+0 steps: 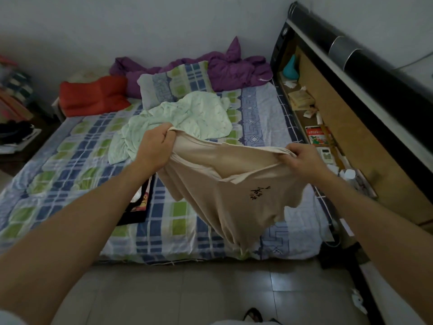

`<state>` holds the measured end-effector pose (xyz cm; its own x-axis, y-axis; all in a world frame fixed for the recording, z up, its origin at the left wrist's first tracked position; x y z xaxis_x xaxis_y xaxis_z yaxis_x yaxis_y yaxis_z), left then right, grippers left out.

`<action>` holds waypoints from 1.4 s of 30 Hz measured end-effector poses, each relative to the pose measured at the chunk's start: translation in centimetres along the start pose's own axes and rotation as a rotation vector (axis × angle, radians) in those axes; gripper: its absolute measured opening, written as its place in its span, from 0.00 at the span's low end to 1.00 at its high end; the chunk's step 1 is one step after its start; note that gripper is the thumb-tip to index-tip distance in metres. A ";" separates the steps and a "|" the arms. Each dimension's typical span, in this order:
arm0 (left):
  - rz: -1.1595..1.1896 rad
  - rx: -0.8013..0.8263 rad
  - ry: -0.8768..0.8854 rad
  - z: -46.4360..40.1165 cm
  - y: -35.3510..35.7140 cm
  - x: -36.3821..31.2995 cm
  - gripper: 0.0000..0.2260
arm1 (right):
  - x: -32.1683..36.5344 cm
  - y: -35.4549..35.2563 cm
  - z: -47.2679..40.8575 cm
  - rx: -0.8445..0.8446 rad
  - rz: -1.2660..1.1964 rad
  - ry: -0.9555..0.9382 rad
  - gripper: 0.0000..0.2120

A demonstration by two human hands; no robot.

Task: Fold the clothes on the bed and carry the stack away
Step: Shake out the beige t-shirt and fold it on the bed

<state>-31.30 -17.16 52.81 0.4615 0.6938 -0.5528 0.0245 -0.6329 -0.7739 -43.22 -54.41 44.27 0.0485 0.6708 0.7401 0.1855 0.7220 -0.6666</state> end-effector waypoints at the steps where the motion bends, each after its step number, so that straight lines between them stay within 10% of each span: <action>1: -0.026 0.007 0.035 0.3 -0.5 0.1 0.15 | 0.6 -0.5 0.6 0.027 0.009 -0.011 0.14; 13: 0.054 0.307 0.168 8.9 -7.1 0.7 0.17 | 8.1 -2.8 13.1 0.367 -0.128 -0.069 0.04; 23: 0.073 0.153 0.134 18.3 -9.1 4.0 0.23 | 9.8 0.4 19.7 -0.088 0.114 -0.100 0.10; 26: -0.104 0.366 0.088 21.0 -6.3 5.1 0.22 | 8.8 3.9 20.3 0.101 0.277 -0.007 0.10; 33: -0.031 0.239 0.042 21.6 -7.6 6.1 0.25 | 8.5 3.3 19.9 -0.100 0.116 0.024 0.13; 42: -0.124 0.513 -0.027 21.3 -6.0 9.3 0.14 | 7.7 4.7 20.6 -0.042 0.102 0.087 0.09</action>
<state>-46.09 0.42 45.77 0.4597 0.7654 -0.4504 -0.3627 -0.3011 -0.8819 -62.19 -42.30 45.00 0.1541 0.7219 0.6746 0.2161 0.6416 -0.7359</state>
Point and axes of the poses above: each hand's wrist, its own z-axis away from the middle knuckle, its own y-axis out of the palm, x = y × z, the point moved 5 cm from there along -z, towards the middle knuckle, and after that the axes turned 4 degrees about x, right-handed, at the moved point
